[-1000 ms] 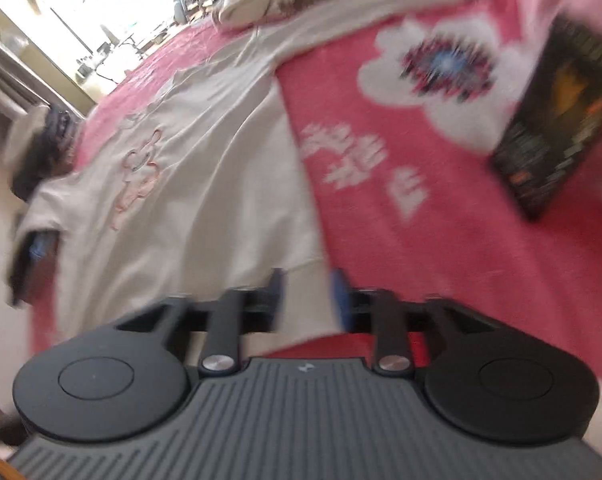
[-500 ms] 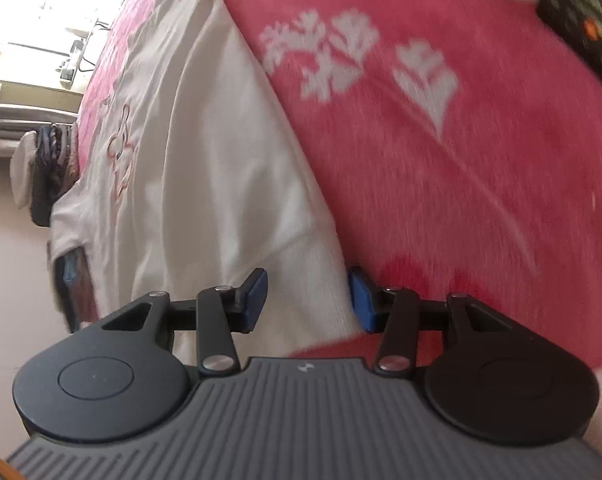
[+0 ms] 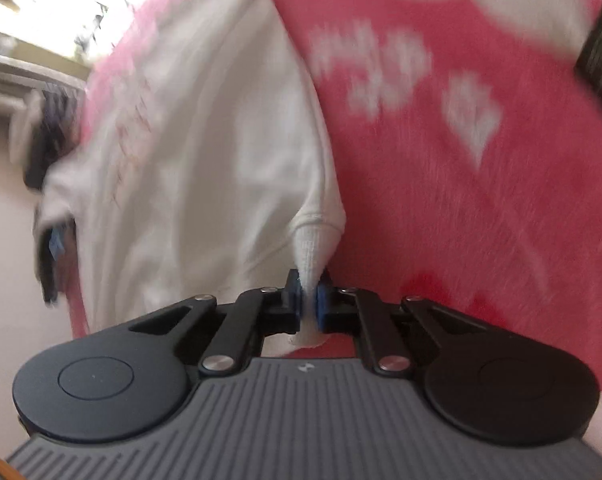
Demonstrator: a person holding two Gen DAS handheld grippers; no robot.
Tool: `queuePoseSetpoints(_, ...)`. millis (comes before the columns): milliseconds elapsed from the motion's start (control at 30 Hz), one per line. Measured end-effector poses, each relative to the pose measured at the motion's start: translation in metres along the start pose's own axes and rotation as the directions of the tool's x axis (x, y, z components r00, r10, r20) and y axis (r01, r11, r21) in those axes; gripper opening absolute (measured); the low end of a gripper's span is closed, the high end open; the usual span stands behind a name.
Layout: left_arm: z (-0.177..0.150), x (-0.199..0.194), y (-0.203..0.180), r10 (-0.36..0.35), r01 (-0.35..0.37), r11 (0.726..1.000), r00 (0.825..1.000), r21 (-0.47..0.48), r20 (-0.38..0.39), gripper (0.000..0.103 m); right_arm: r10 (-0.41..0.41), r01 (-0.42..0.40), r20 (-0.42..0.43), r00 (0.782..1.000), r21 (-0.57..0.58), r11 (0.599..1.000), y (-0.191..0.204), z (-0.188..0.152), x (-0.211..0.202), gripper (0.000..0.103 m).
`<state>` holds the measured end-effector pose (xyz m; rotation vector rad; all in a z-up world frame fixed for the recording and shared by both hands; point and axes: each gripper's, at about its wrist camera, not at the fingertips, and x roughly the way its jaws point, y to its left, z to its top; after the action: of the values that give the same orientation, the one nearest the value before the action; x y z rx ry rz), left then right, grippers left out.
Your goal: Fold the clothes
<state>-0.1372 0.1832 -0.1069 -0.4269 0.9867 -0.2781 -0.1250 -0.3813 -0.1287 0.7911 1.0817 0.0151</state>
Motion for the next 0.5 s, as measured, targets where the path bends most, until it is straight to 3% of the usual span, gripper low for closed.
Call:
queuePoseSetpoints(100, -0.001, -0.026, -0.010, -0.071, 0.071, 0.997, 0.997, -0.020, 0.004, 0.003, 0.025, -0.020, 0.080, 0.997, -0.064, 0.998, 0.019, 0.005, -0.041, 0.005)
queuePoseSetpoints(200, -0.010, -0.022, -0.011, -0.045, 0.043, 0.999, 0.996, -0.025, -0.073, 0.003, -0.045, 0.046, 0.025, 0.999, -0.075, 0.996, 0.012, 0.000, -0.047, 0.005)
queuePoseSetpoints(300, -0.012, -0.007, -0.002, -0.001, -0.008, 0.998, 0.988, -0.059, -0.157, 0.003, -0.125, 0.127, -0.108, 0.986, 0.009, 0.992, -0.022, -0.004, -0.020, 0.005)
queuePoseSetpoints(400, -0.003, -0.023, -0.016, -0.015, 0.016, 1.000, 0.995, 0.007, -0.099, 0.003, -0.095, 0.095, -0.074, 0.993, -0.001, 0.995, -0.017, 0.005, -0.028, 0.005)
queuePoseSetpoints(500, -0.006, -0.020, -0.023, 0.018, -0.009, 0.998, 0.990, 0.067, -0.141, 0.003, -0.121, 0.115, -0.081, 0.989, -0.076, 0.990, -0.007, 0.010, -0.031, 0.005)
